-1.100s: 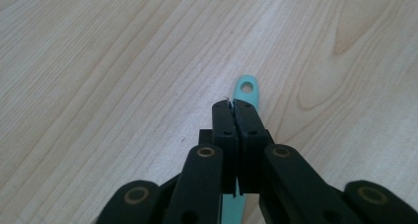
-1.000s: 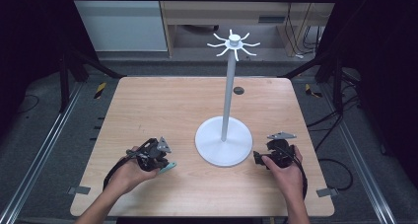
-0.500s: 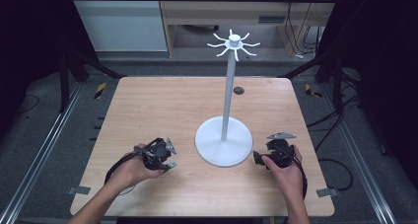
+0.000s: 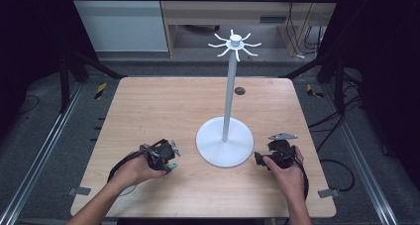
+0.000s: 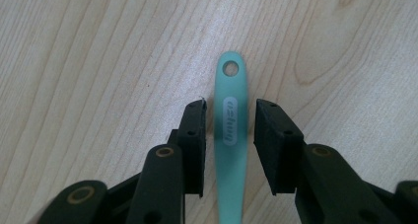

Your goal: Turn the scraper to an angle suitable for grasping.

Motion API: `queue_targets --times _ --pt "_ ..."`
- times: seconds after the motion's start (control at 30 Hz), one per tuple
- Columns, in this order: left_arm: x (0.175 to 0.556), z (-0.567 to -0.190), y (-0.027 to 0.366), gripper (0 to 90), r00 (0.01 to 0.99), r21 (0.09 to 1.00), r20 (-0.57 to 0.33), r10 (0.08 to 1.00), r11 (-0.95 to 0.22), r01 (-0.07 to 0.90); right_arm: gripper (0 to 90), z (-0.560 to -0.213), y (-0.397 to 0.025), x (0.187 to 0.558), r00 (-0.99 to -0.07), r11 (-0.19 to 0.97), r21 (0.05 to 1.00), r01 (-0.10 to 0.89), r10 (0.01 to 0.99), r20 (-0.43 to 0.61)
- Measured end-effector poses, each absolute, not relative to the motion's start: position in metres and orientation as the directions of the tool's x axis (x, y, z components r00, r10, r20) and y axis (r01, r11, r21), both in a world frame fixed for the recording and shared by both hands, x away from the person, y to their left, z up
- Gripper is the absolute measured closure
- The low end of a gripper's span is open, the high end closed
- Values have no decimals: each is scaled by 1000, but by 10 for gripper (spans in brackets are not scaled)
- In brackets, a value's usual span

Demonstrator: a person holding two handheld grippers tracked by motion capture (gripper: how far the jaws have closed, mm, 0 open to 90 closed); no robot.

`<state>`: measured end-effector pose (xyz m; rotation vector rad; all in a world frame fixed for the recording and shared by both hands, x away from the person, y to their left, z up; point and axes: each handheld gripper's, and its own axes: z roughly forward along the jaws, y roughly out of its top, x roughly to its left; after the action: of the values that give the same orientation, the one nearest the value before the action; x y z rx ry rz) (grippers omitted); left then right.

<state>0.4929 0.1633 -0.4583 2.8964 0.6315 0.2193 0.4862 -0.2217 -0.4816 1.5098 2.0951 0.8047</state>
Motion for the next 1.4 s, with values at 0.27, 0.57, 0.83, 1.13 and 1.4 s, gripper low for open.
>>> queue_targets --times 0.27,0.57,0.83,1.13,1.4 --pt "495 -459 162 687 906 181 91 413 -902 393 73 -481 -222 486 -313 237 676 698 950 -10" --pt "498 -460 163 728 905 177 75 419 -899 402 73 -482 -222 486 -312 239 673 700 950 -13" --pt "499 -462 162 728 906 167 73 416 -901 400 74 -482 -222 486 -312 240 672 700 950 -14" --pt "497 -461 163 734 909 180 68 412 -901 395 74 -482 -222 486 -311 237 673 700 950 -11" --pt "492 -443 172 736 895 276 98 435 -876 396 74 -482 -222 486 -311 239 673 700 950 -13"
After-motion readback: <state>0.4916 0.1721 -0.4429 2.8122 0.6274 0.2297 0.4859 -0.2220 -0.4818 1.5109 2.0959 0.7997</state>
